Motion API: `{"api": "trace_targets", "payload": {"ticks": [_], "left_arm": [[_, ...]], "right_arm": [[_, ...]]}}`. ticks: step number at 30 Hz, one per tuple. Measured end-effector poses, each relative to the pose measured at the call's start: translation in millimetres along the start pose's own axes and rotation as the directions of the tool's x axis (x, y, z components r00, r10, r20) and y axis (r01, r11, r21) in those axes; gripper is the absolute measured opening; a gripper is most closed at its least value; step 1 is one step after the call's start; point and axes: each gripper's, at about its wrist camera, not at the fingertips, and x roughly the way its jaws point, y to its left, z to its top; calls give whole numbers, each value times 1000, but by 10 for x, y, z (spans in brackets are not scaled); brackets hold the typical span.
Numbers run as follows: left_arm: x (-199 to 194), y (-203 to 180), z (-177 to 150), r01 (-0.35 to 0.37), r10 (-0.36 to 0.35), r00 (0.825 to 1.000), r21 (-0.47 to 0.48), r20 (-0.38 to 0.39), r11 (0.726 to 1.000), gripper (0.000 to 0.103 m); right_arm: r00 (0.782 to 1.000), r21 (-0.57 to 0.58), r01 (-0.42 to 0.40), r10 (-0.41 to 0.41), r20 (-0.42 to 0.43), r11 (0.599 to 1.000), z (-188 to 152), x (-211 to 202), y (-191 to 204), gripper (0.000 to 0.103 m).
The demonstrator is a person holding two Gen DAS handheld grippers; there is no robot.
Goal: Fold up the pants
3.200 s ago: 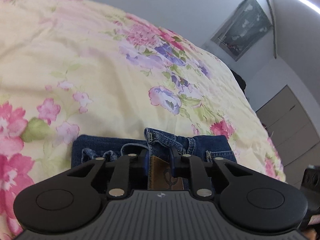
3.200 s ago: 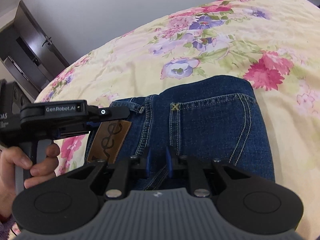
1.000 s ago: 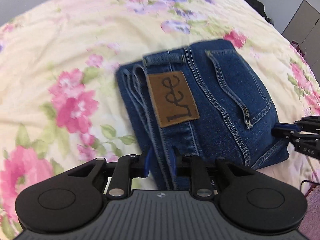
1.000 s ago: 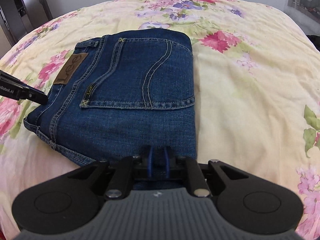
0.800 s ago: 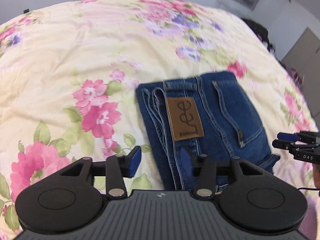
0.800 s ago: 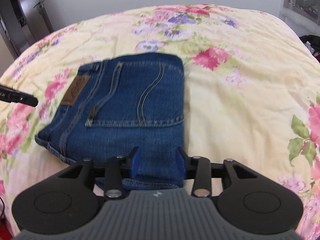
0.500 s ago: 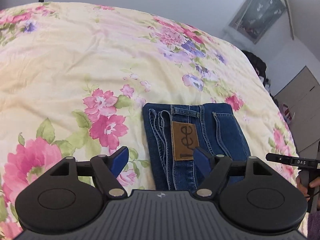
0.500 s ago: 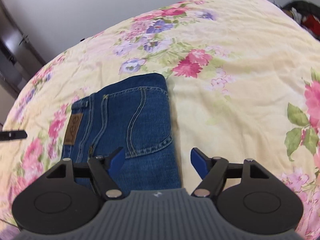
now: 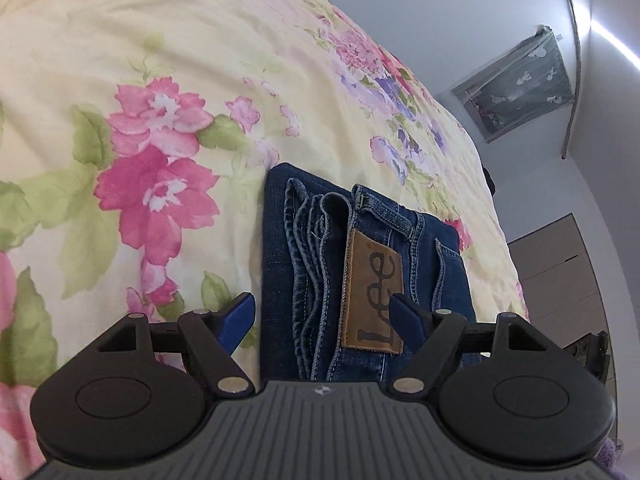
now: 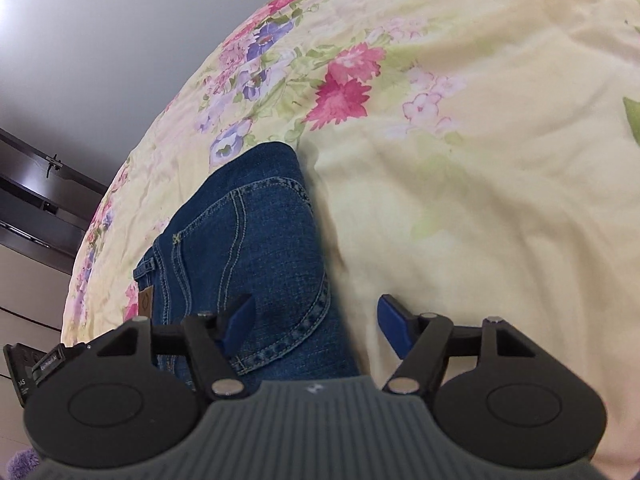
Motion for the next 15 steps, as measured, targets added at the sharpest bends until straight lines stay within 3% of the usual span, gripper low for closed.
{"api": "trace_targets", "payload": {"ticks": [5, 9, 12, 15], "left_arm": [[236, 56, 1, 40, -40, 999, 3, 8, 999, 93], [343, -50, 9, 28, -29, 1000, 57, 11, 998, 94], [360, -123, -19, -10, 8, 1000, 90, 16, 996, 85], [322, -177, -36, -35, 32, 999, 114, 24, 993, 72]], "right_arm": [[995, 34, -103, 103, 3, 994, 65, 162, -170, 63], [985, 43, -175, 175, 10, 984, 132, 256, -229, 53], [973, 63, -231, 231, 6, 971, 165, 358, -236, 45], [975, 45, -222, 222, 12, 974, 180, 408, -167, 40]]}}
